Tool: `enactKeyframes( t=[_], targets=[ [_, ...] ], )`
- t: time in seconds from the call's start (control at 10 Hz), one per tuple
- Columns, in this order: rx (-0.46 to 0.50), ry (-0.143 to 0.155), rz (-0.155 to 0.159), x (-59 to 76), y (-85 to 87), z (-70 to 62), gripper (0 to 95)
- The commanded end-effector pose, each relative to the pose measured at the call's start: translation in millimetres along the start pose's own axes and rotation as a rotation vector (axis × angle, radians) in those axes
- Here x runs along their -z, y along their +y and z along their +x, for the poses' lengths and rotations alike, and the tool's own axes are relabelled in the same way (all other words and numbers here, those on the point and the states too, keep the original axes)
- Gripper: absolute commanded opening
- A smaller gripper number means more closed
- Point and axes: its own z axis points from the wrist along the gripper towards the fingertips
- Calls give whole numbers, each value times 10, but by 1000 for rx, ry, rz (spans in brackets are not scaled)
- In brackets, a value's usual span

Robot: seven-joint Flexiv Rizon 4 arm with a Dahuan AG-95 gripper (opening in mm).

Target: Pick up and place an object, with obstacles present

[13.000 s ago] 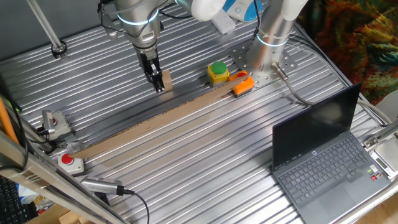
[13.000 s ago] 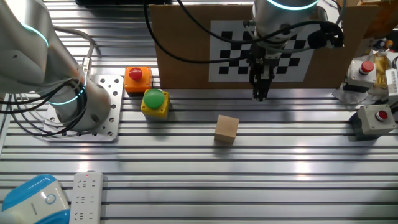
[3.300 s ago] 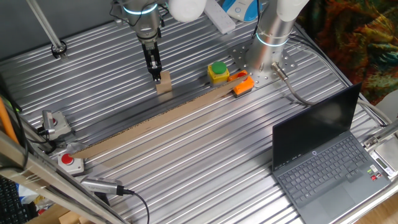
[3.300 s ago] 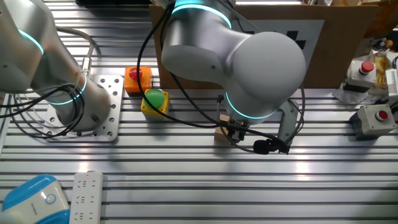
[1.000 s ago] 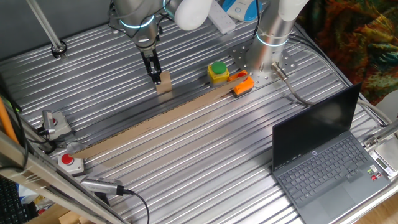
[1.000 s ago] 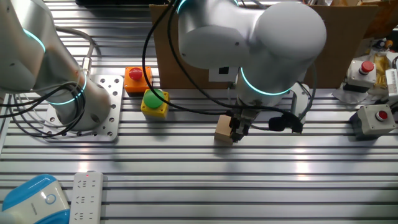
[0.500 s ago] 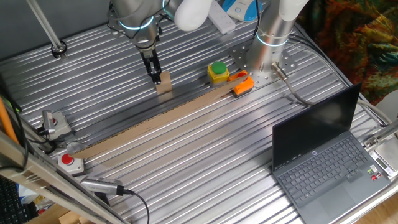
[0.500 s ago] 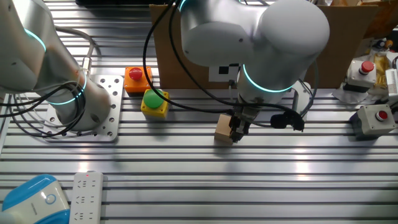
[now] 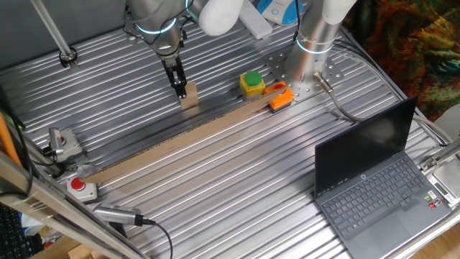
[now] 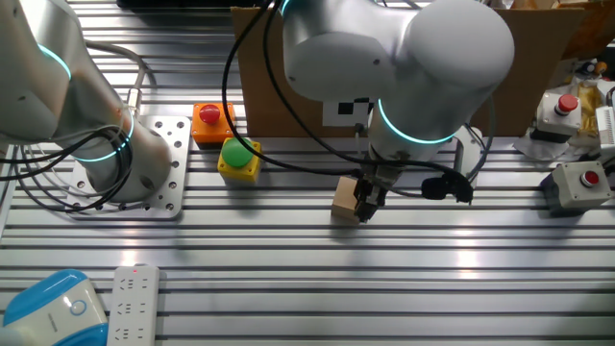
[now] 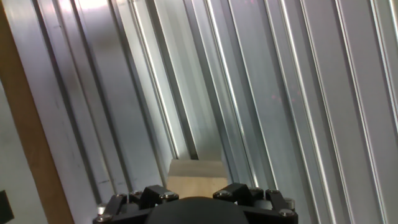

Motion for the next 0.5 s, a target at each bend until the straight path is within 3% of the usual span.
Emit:
enactKeyframes(
  t=[0.1,0.5],
  targets=[
    [0,-1,0,-36,-11,-9,760],
    [9,1,-4,-164,-26,-62,760]
  ],
)
